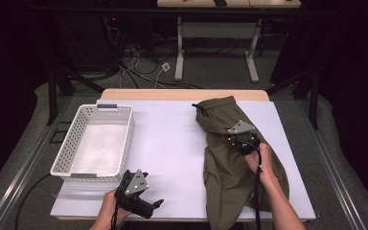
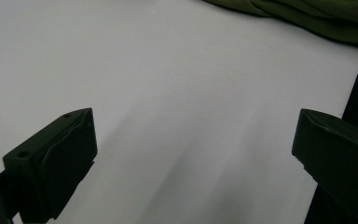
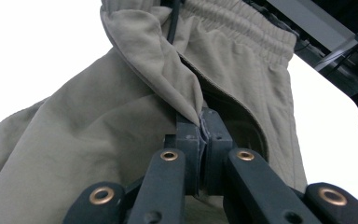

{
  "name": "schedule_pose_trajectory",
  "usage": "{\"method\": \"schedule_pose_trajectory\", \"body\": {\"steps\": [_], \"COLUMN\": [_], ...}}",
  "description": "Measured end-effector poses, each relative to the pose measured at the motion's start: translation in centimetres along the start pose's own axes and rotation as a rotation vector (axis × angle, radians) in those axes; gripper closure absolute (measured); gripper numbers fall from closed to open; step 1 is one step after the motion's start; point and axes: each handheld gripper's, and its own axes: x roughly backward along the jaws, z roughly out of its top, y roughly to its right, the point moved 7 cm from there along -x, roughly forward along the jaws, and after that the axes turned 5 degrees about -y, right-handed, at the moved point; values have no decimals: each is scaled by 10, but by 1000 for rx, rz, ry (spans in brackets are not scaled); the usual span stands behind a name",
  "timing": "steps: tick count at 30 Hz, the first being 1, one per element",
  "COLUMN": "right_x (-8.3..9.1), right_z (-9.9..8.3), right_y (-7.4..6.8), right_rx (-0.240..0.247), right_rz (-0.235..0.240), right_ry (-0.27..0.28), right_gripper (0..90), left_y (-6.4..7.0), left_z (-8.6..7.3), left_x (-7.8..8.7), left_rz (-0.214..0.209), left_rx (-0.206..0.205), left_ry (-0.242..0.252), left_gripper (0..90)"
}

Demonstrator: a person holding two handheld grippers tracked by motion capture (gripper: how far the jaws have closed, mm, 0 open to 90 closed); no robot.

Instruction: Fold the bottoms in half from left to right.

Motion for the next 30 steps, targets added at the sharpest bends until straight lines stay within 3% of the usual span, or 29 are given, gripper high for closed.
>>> {"method": "schedule_pose_trajectory", "body": {"steps": [7, 15, 24, 30], "right_x": [4, 9, 2, 3], "right_z": [0, -3, -11, -9], "right_y": [10, 28, 28, 29], "right_rx": [-18, -70, -73, -79], "right_rz": [-29, -66, -52, -60], "right_ry": [19, 32, -8, 3], "right_gripper": [888, 888, 888, 888], "left_y": [0, -1, 1, 0], "left_z": [0, 0, 0, 0], "left_x": [-1, 0, -1, -1], "left_rz": [-2, -2, -6, -6], "left_rx": [-4, 2, -8, -3], "left_ry": [-2, -2, -2, -3], "left_gripper": [0, 0, 0, 0]}}
